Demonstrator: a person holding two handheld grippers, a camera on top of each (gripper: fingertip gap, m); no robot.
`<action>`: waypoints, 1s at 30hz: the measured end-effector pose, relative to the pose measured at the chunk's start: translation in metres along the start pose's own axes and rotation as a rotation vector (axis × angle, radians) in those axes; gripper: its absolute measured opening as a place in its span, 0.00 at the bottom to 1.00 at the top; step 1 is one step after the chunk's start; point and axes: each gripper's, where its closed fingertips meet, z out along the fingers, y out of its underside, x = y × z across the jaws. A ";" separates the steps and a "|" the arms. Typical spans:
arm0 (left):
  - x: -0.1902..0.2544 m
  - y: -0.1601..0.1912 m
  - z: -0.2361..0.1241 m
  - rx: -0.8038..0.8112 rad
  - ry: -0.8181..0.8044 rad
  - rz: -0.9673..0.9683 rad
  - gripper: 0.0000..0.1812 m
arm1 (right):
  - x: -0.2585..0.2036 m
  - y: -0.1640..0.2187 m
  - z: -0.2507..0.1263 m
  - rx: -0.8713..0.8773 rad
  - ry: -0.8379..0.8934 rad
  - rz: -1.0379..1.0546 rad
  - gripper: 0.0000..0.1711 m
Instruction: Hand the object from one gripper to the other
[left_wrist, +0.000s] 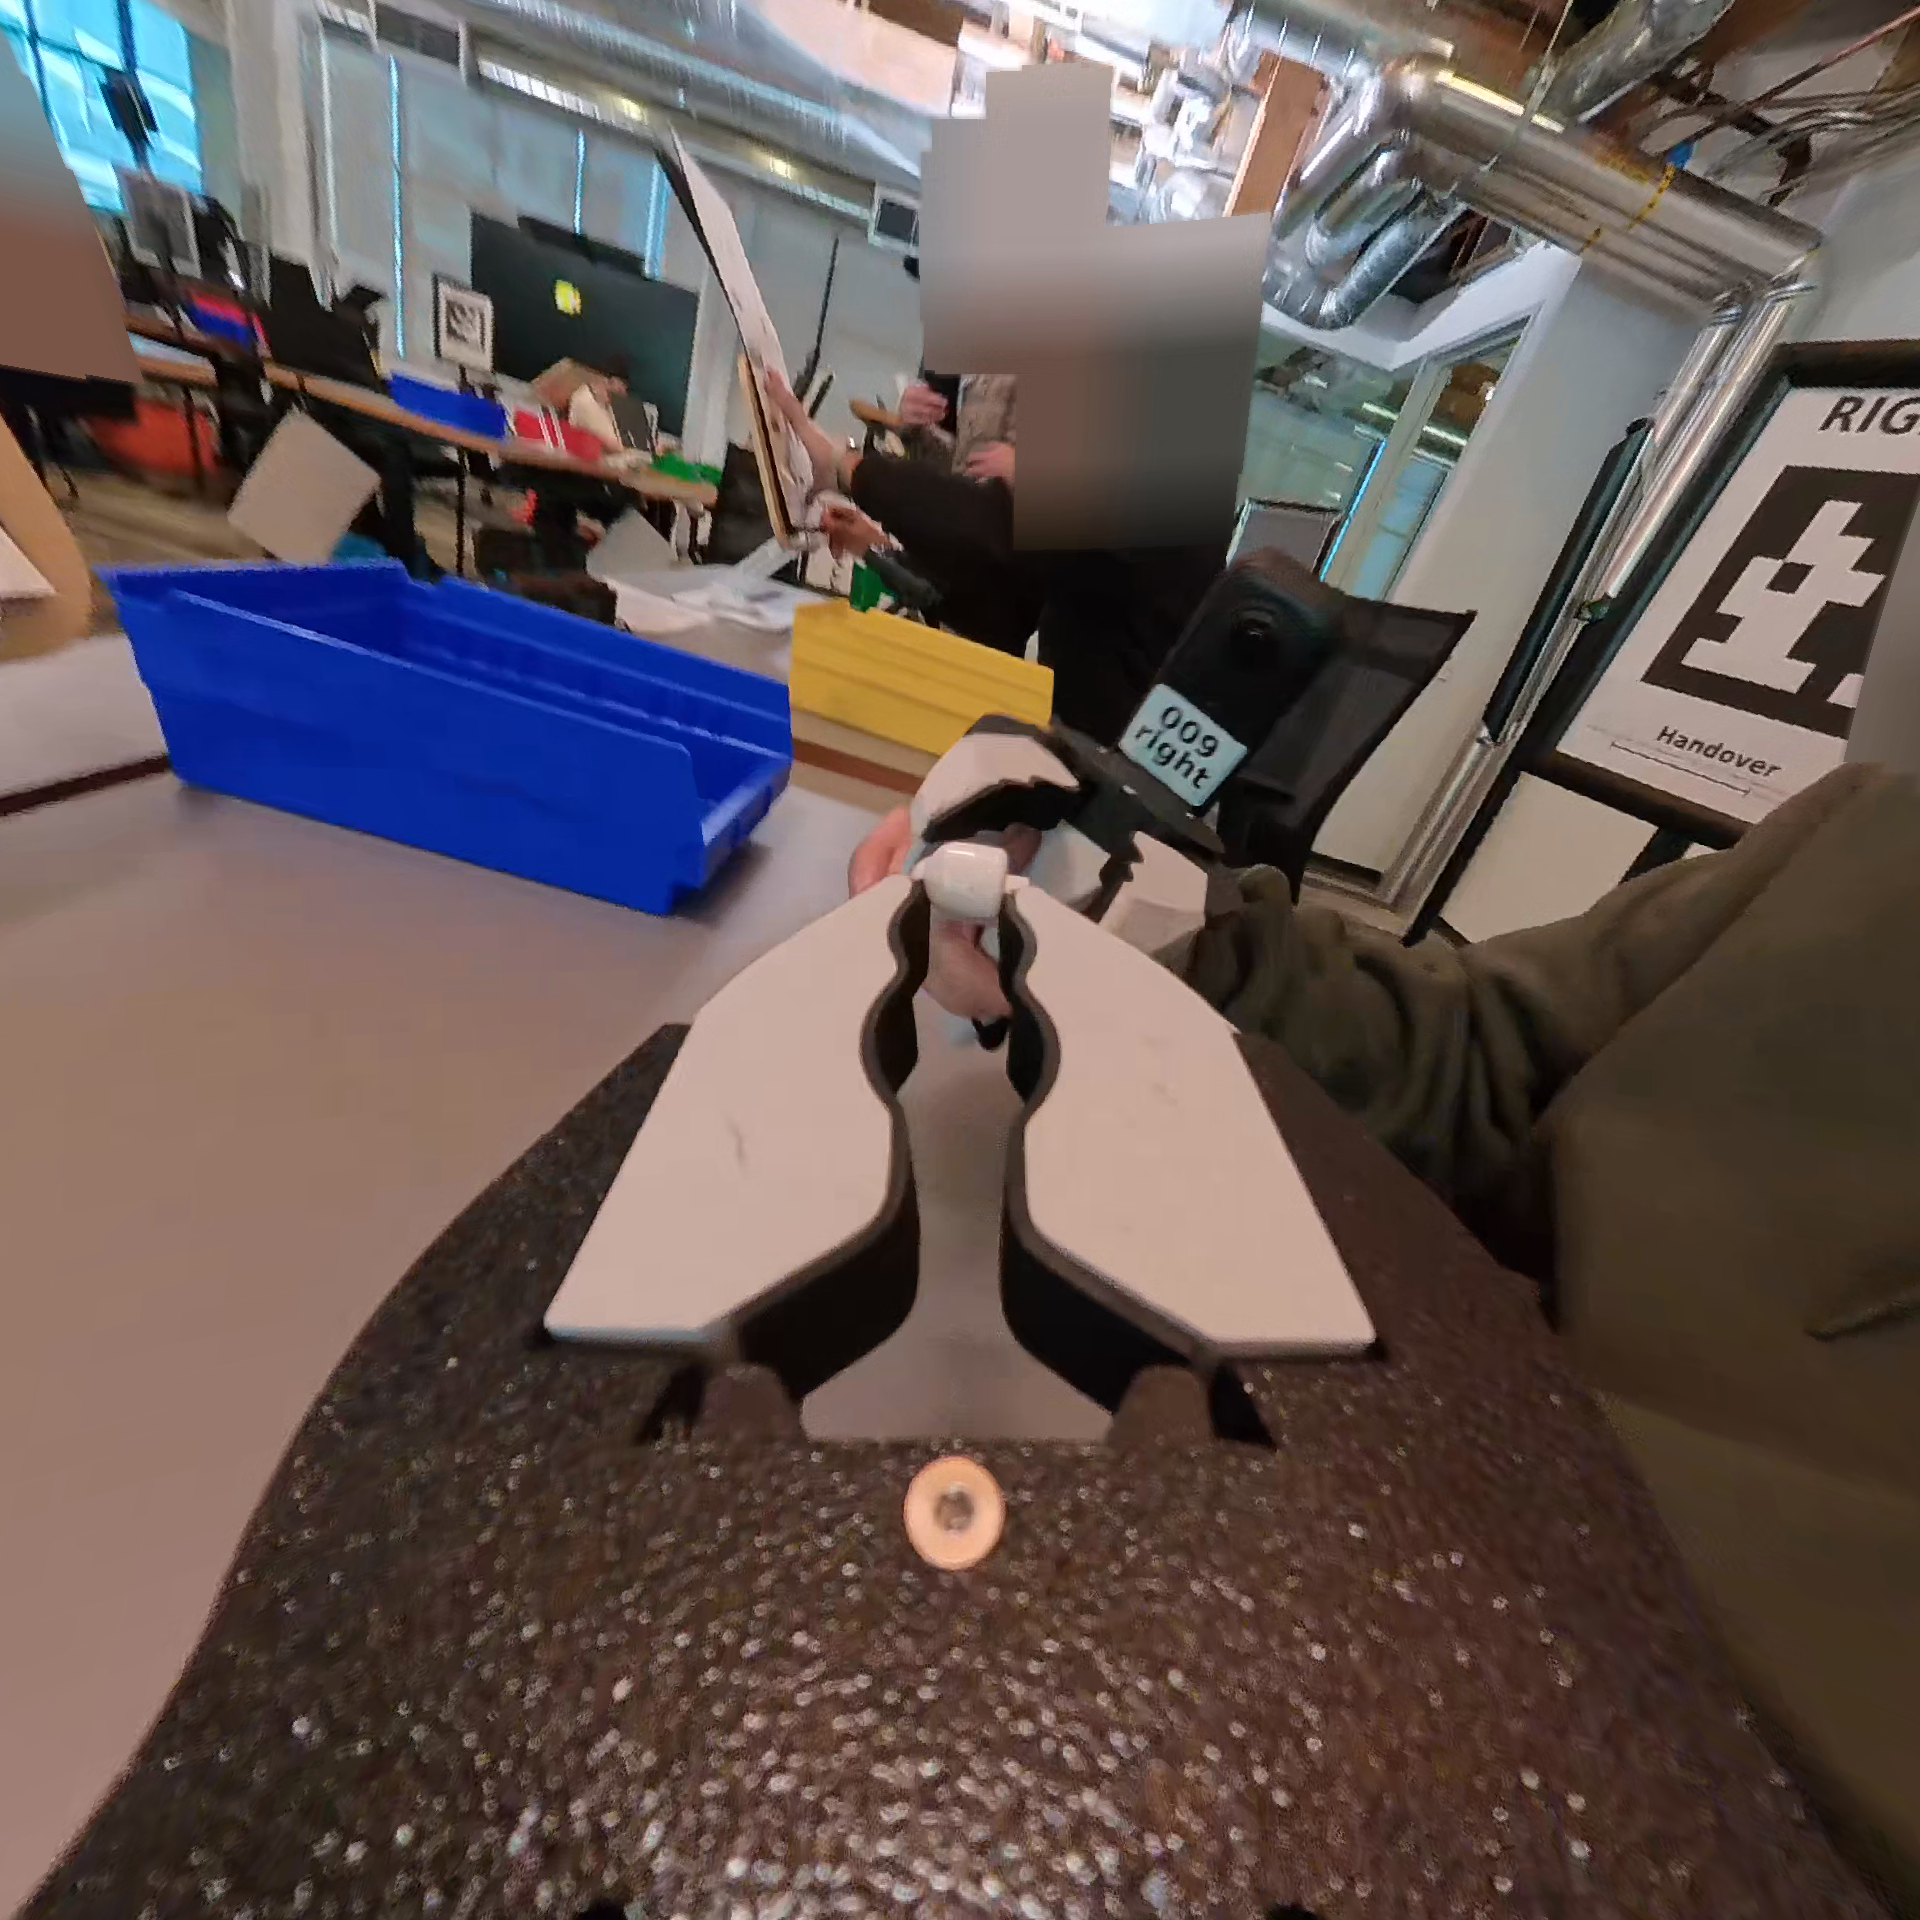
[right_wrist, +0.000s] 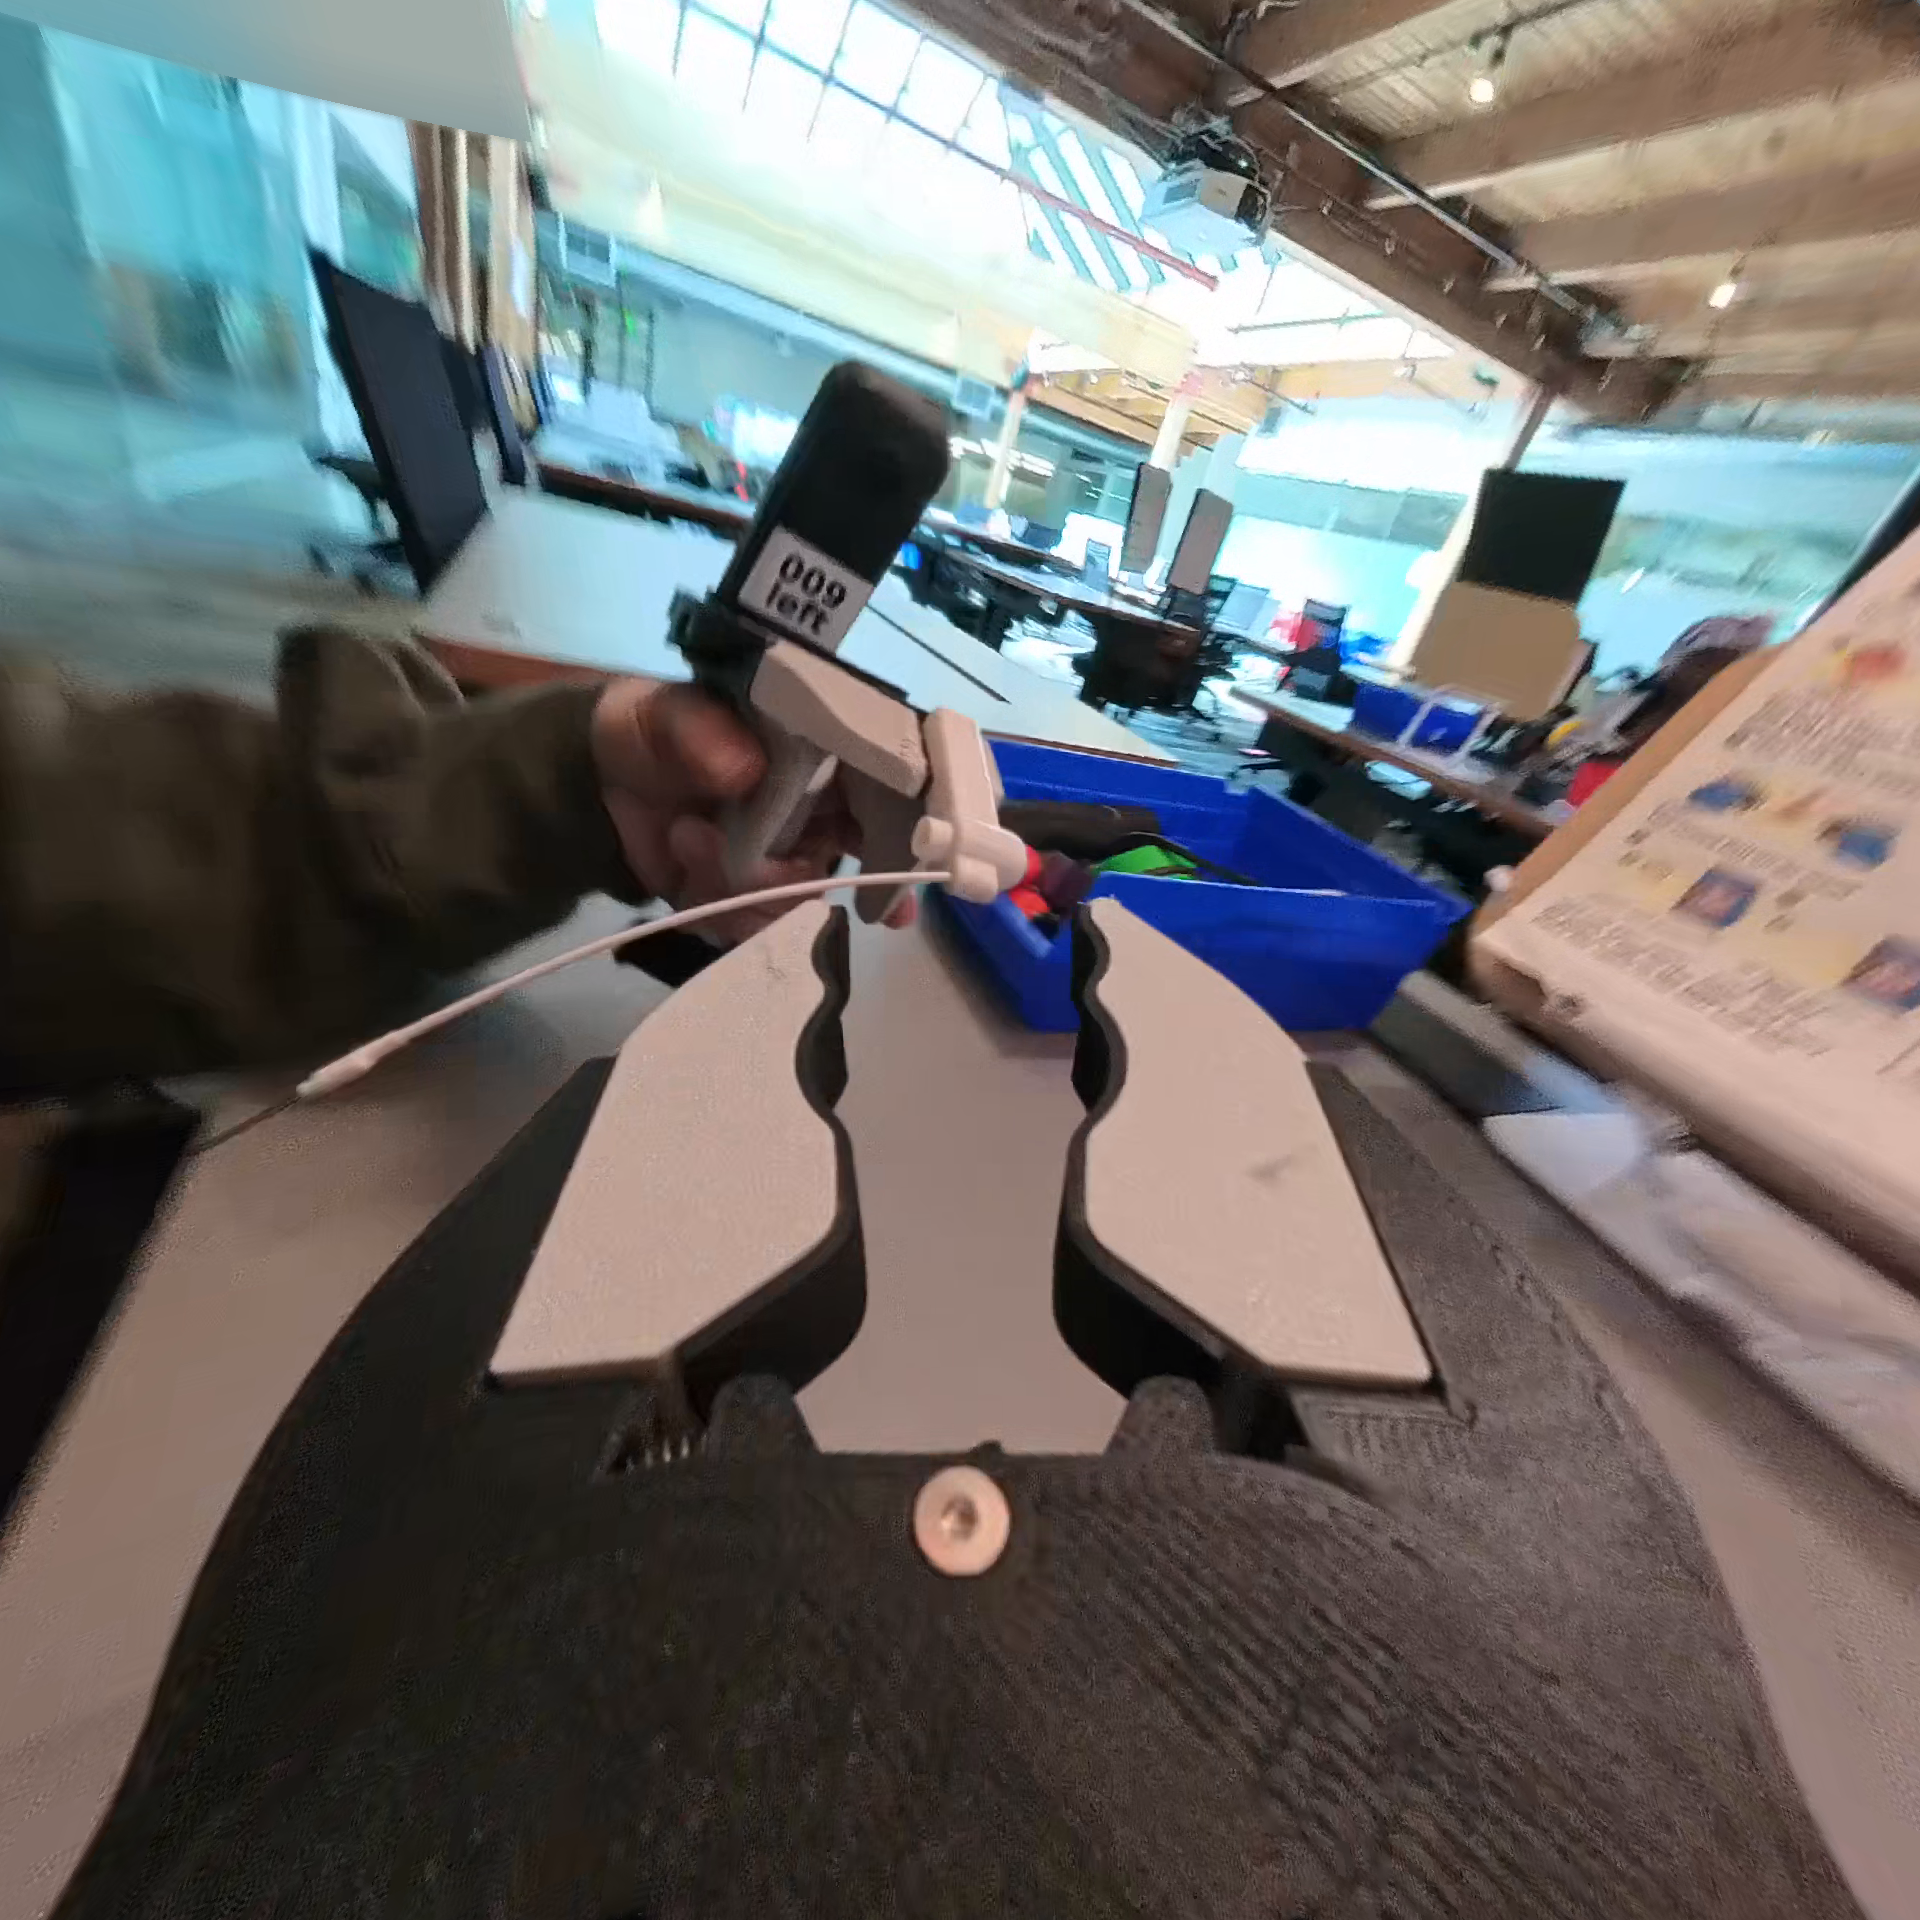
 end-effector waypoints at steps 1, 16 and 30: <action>0.001 -0.003 -0.001 0.023 0.002 0.022 0.07 | 0.001 -0.002 0.000 0.025 -0.018 0.078 0.25; 0.025 -0.004 0.004 0.114 0.076 0.382 0.07 | 0.005 -0.011 -0.007 0.151 -0.250 0.760 0.34; 0.032 0.016 0.012 0.019 0.088 0.582 0.07 | -0.032 -0.008 -0.001 0.048 -0.585 1.267 0.08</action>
